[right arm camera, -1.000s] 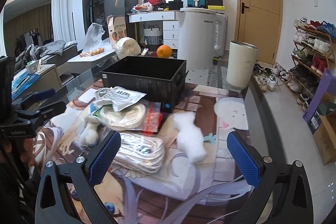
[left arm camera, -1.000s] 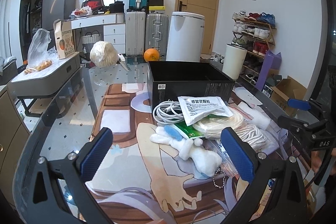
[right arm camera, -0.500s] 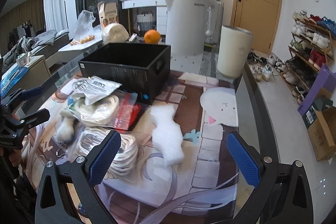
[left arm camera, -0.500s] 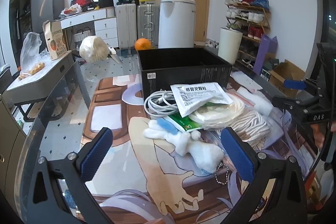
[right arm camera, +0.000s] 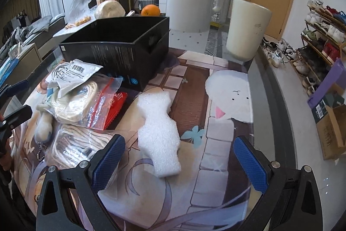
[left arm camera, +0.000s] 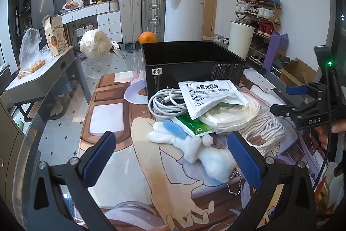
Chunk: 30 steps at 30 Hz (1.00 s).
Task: Organize soft objects
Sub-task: 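Reach the right gripper to the white foam block and close on it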
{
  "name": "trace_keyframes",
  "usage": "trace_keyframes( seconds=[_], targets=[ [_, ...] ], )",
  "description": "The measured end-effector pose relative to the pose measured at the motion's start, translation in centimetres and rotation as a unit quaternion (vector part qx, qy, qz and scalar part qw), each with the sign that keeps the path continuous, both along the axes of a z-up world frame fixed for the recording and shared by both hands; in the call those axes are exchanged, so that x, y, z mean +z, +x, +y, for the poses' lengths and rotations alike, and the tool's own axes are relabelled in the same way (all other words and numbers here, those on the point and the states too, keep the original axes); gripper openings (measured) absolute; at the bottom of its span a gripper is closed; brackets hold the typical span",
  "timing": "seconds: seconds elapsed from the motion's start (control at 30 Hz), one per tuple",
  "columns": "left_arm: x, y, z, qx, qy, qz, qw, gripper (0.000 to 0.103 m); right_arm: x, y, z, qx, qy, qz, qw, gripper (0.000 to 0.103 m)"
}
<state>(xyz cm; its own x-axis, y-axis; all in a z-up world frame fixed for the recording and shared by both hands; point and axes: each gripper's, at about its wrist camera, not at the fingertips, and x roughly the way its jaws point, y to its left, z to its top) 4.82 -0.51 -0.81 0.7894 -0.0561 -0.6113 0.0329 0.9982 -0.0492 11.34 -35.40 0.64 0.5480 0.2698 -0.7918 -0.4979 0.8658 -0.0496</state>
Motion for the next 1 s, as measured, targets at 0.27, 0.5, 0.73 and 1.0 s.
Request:
trace_keyframes(
  seconds=[0.27,0.5,0.73,1.0],
  targets=[
    [-0.2,0.2,0.3,0.001,-0.01,0.009,0.9999,0.103,-1.3,1.1,0.8,0.021,0.003,0.03,0.999,0.08],
    [-0.2,0.3,0.3,0.002,-0.009,0.01,0.9999,0.103,-1.3,0.6,0.7,0.029,0.02,0.042,0.998,0.073],
    [-0.3,0.3,0.4,0.002,-0.012,0.01,0.9999,0.103,-1.4,0.5,0.9,0.034,0.017,0.042,0.998,0.075],
    [-0.2,0.3,0.5,0.003,-0.012,0.01,0.9999,0.103,-0.9,-0.4,0.7,0.035,0.028,0.03,0.999,0.039]
  ],
)
